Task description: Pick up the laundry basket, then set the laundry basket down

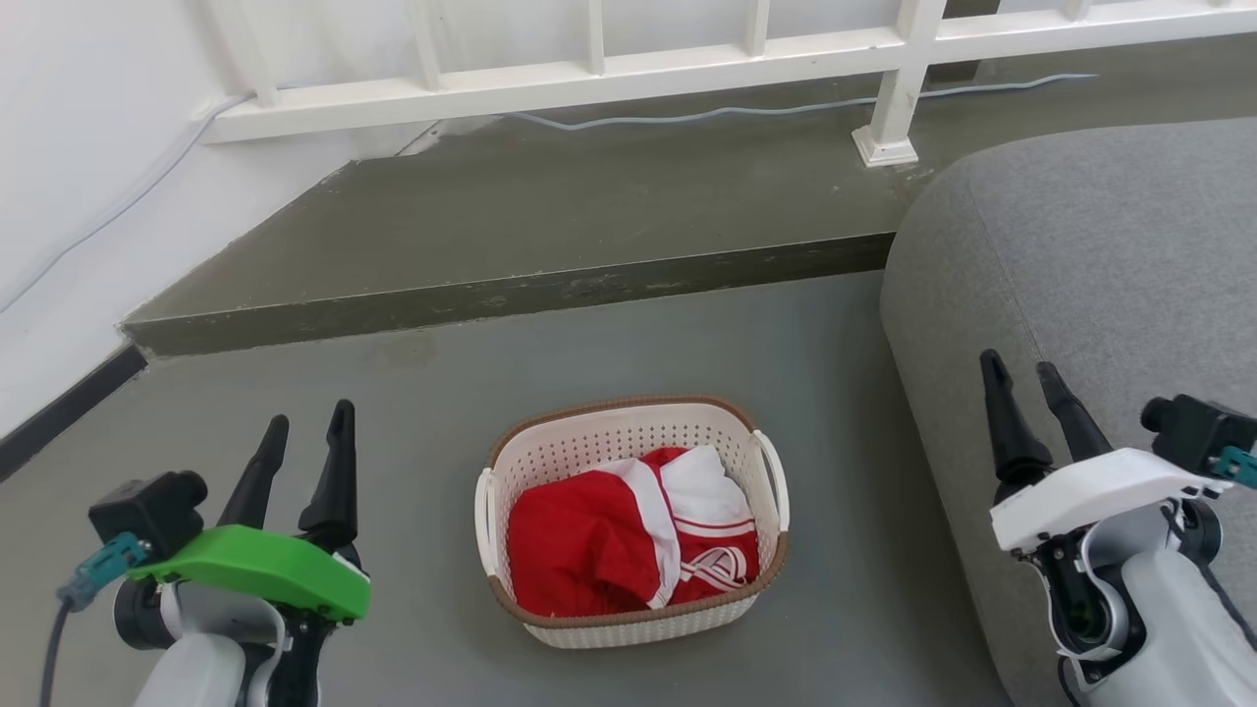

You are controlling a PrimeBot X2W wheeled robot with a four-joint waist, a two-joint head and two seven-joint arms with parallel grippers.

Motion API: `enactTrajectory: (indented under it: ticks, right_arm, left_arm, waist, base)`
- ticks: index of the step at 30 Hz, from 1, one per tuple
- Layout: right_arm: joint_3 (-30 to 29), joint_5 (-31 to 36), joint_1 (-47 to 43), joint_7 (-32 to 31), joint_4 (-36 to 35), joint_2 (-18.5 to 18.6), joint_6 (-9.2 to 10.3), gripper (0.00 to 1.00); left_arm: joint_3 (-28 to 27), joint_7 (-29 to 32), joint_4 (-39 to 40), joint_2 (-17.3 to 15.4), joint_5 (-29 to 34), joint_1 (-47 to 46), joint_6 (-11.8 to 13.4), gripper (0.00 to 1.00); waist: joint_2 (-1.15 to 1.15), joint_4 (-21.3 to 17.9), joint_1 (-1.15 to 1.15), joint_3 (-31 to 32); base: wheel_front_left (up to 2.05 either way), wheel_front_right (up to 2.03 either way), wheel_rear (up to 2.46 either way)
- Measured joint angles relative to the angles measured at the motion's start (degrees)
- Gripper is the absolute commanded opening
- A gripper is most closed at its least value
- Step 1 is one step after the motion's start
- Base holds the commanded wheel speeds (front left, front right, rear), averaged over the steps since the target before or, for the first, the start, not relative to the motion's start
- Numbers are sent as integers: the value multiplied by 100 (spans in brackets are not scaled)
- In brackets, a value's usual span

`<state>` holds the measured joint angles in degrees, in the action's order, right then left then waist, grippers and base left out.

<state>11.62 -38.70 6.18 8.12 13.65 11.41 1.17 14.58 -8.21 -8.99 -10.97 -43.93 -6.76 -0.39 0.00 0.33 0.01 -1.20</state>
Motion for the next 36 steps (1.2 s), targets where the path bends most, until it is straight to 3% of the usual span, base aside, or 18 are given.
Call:
enactTrajectory:
  ticks: [36]
  right_arm:
    - [434,2301,31,600,164,-64,508,100]
  left_arm:
    - [417,-600,-170,98,2240,13,577,100]
  waist:
    - [0,73,0,-28]
  base:
    - [0,0,0]
